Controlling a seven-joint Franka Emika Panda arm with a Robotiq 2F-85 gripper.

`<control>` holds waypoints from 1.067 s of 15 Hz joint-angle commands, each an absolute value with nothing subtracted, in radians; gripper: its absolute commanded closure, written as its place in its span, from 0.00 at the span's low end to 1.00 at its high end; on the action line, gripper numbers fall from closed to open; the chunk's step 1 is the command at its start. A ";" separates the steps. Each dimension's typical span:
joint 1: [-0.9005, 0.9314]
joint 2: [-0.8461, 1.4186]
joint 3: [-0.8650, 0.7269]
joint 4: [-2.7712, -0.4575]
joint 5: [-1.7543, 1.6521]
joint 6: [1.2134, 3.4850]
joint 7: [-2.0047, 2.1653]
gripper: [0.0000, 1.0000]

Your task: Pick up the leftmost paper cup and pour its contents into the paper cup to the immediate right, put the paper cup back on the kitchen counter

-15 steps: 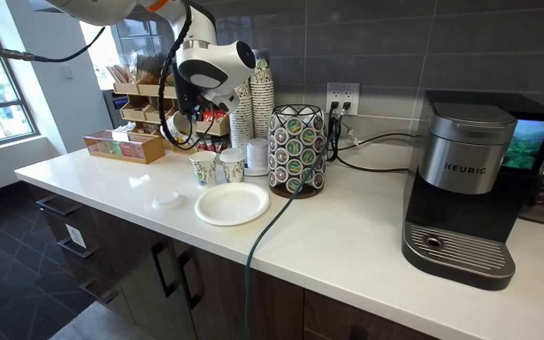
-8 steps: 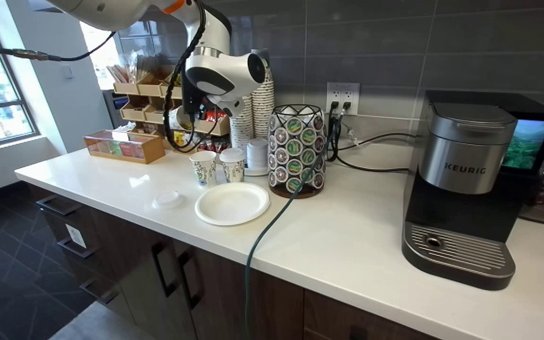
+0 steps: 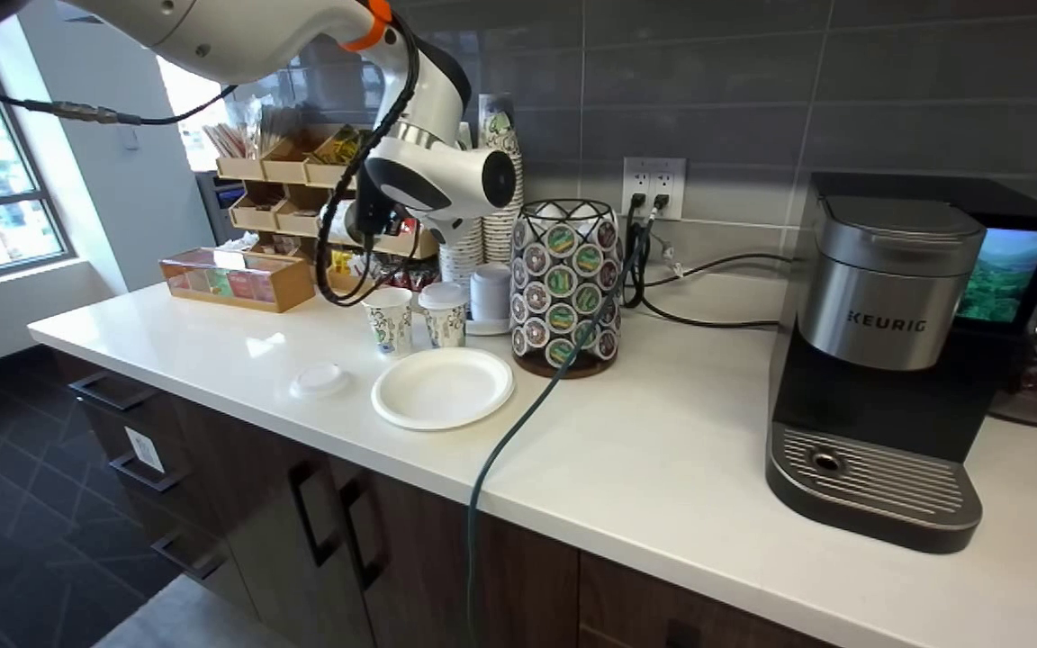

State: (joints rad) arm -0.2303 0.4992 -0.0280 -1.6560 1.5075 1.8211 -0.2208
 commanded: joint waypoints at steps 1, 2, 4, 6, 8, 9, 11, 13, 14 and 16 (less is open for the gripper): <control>-0.238 0.521 -0.040 -1.684 1.598 1.752 -0.271 0.99; -0.237 0.528 -0.044 -1.687 1.614 1.741 -0.278 0.99; -0.239 0.543 -0.051 -1.694 1.647 1.717 -0.288 0.99; -0.238 0.553 -0.059 -1.703 1.676 1.704 -0.302 0.99; -0.238 0.563 -0.069 -1.708 1.696 1.693 -0.313 0.99; -0.240 0.567 -0.071 -1.710 1.706 1.682 -0.318 0.99; -0.242 0.573 -0.076 -1.712 1.727 1.671 -0.326 0.99; -0.245 0.579 -0.080 -1.714 1.744 1.647 -0.330 0.99; -0.243 0.580 -0.084 -1.716 1.746 1.641 -0.330 0.99; -0.242 0.584 -0.089 -1.719 1.749 1.624 -0.325 0.99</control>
